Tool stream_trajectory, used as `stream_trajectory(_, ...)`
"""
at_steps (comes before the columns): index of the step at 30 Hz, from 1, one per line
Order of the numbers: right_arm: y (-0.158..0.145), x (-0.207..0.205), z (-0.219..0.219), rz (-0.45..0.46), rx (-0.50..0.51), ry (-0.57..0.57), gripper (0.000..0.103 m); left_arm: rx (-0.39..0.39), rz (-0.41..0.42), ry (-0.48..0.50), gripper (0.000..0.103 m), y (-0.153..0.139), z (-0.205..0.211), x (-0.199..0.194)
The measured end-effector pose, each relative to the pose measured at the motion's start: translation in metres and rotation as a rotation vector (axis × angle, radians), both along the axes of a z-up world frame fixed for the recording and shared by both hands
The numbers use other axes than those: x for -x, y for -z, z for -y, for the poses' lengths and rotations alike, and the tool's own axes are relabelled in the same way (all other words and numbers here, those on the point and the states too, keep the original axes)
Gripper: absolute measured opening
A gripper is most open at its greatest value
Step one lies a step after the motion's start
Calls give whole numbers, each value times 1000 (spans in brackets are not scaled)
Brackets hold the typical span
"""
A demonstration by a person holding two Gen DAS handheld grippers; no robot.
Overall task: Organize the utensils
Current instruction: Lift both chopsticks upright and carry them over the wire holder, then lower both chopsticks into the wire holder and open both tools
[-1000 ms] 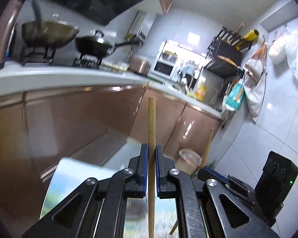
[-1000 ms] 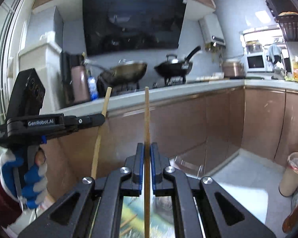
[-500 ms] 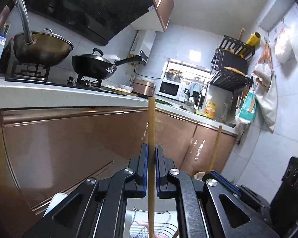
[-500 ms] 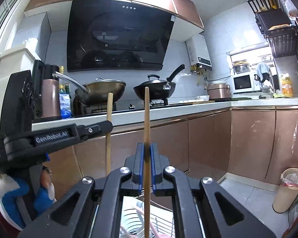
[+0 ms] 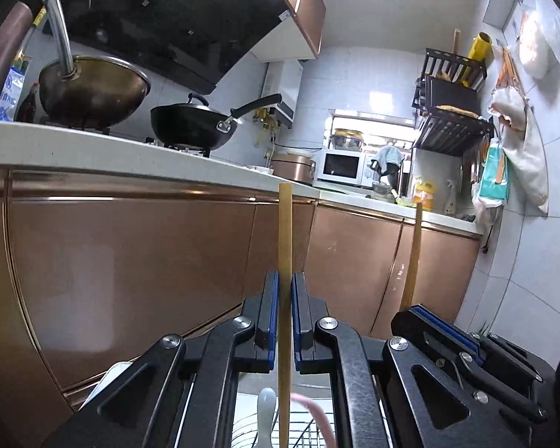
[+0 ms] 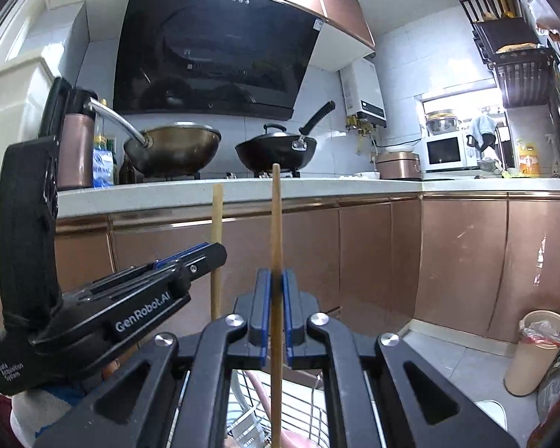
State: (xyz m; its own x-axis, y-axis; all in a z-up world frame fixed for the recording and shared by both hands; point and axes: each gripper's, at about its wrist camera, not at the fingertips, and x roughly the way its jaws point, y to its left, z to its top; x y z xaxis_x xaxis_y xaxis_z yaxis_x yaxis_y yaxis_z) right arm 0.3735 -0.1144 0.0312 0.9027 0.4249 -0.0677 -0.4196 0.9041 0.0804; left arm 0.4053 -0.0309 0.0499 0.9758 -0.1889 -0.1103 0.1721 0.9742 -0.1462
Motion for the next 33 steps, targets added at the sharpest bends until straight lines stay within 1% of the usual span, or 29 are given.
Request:
stream_trajectory(2, 7, 0, 0, -17, 2, 4, 6, 13, -18, -3, 6, 6, -1, -2)
stream_trajectory(4, 14, -1, -1, -36, 9, 8, 6, 5, -28, -17, 6, 12, -1, -3)
stream_trajectory(11, 35, -2, -4, -102, 42, 10, 6, 9, -87, -51, 6, 27, -8, -9)
stream_trajectory(17, 46, -1, -5, -147, 65, 9, 6, -13, -136, -55, 7, 38, -12, -13)
stream_trajectory(23, 46, 1, -1, -182, 55, -1, 7, 7, -181, -46, 7, 42, -20, -15)
stream_trajectory(25, 46, 2, -1, -190, 58, -4, 7, 2, -185, -50, 11, 42, -21, -13)
stream_trajectory(27, 45, 2, -1, -197, 53, -6, 7, 8, -194, -47, 21, 42, -22, -12)
stream_trajectory(30, 42, 5, 1, -203, 43, -7, 7, 0, -200, -53, 30, 39, -23, -7)
stream_trajectory(31, 41, 5, 1, -204, 41, -7, 7, -2, -199, -56, 31, 38, -23, -5)
stream_trajectory(33, 38, 8, 1, -208, 45, -5, 7, 0, -200, -56, 37, 35, -25, 0)
